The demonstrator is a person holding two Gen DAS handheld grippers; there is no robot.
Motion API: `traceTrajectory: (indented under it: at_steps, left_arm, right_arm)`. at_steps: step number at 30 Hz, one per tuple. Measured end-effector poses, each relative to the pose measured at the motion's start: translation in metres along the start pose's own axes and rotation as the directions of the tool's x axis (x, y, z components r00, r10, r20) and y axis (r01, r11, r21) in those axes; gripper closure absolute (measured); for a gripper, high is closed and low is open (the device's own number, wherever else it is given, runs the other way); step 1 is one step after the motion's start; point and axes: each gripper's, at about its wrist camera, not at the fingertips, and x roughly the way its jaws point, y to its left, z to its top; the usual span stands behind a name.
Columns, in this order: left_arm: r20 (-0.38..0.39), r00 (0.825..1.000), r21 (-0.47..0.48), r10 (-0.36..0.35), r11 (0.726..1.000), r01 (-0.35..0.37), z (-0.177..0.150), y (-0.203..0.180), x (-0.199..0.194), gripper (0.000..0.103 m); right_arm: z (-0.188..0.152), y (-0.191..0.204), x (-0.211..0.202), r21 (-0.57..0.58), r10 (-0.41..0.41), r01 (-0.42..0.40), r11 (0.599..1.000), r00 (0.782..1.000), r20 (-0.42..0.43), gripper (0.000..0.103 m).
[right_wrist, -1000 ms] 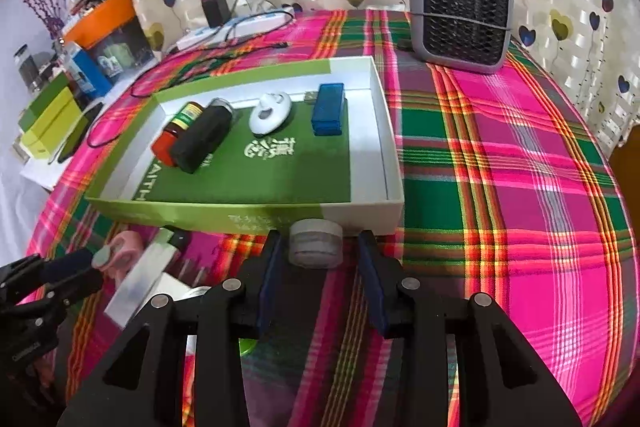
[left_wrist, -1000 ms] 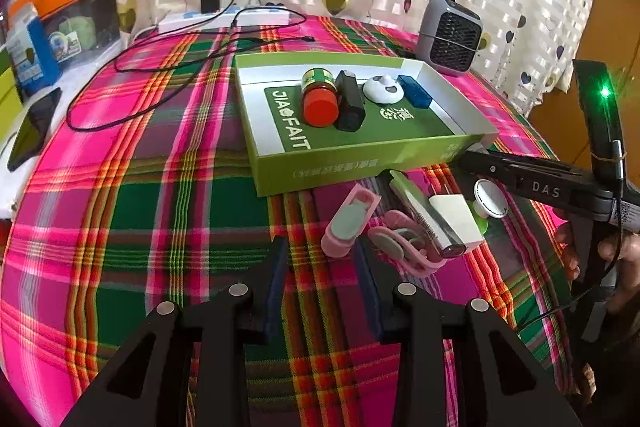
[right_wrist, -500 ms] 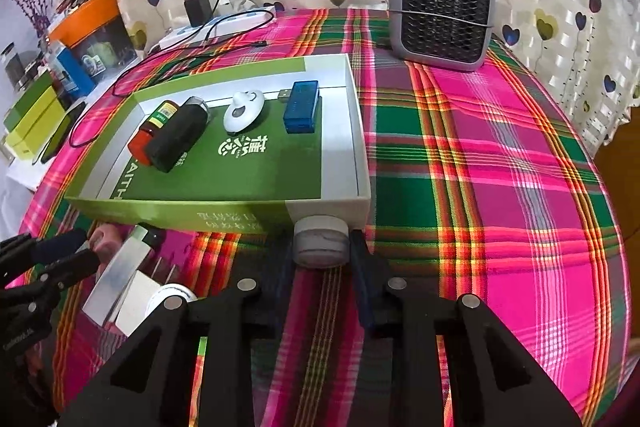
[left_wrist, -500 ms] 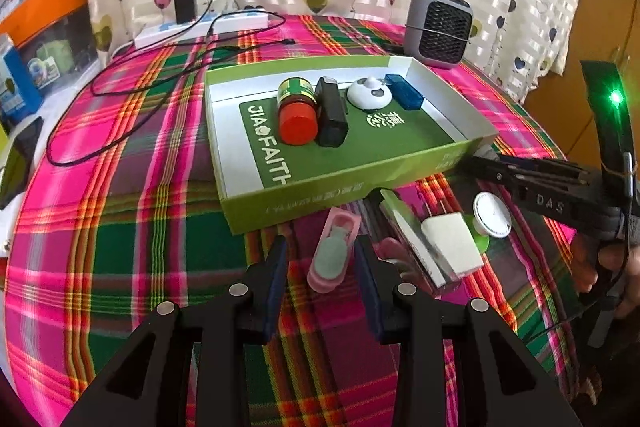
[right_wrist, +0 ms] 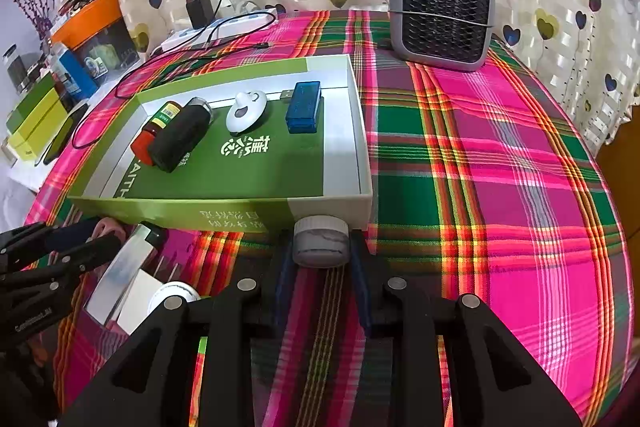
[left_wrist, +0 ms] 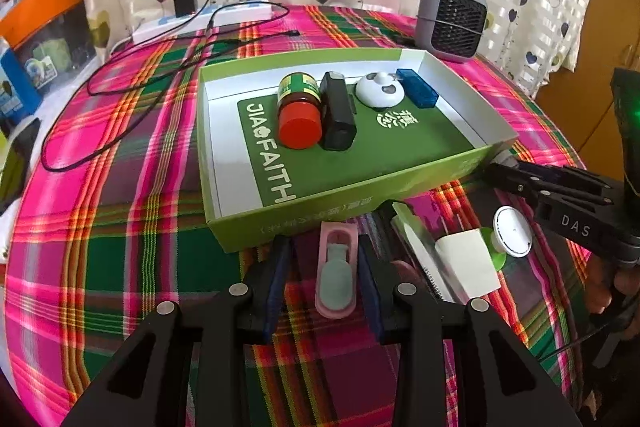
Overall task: Organize rigid objects
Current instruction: 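Grasp the pink clip with the left tool while the right tool grasps the white round container, then carry the pink clip with the left tool while the right tool carries the white container into the box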
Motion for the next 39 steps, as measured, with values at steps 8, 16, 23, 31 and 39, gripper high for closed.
traceTrajectory:
  at_steps: [8, 16, 23, 31, 39]
  left_arm:
    - [0.004, 1.000, -0.041, -0.012, 0.999, 0.012, -0.001, 0.007, -0.002, 0.071]
    - [0.008, 1.000, -0.052, -0.017, 0.998, 0.017, -0.002, 0.008, -0.004, 0.085]
    - [0.015, 1.000, -0.051, 0.001, 0.999, -0.001, -0.003, 0.006, -0.007, 0.086]
    - [0.037, 0.999, -0.044, 0.014, 0.999, -0.013, -0.003, 0.004, -0.014, 0.086]
    - [0.038, 0.999, -0.049, 0.014, 0.999, -0.012, -0.003, 0.003, -0.016, 0.086]
  right_arm:
    - [-0.001, 0.000, -0.001, -0.001, 0.003, -0.003, 1.000, 1.000, 0.001, 0.075]
    - [-0.002, 0.001, -0.002, 0.003, 0.010, -0.010, 1.000, 1.000, 0.001, 0.075]
    - [-0.002, 0.001, -0.004, 0.004, 0.014, -0.014, 1.000, 1.000, 0.006, 0.075]
    - [-0.002, 0.003, -0.006, -0.001, 0.019, -0.019, 1.000, 1.000, 0.012, 0.075]
    - [-0.002, 0.004, -0.009, -0.003, 0.024, -0.024, 1.000, 1.000, 0.018, 0.075]
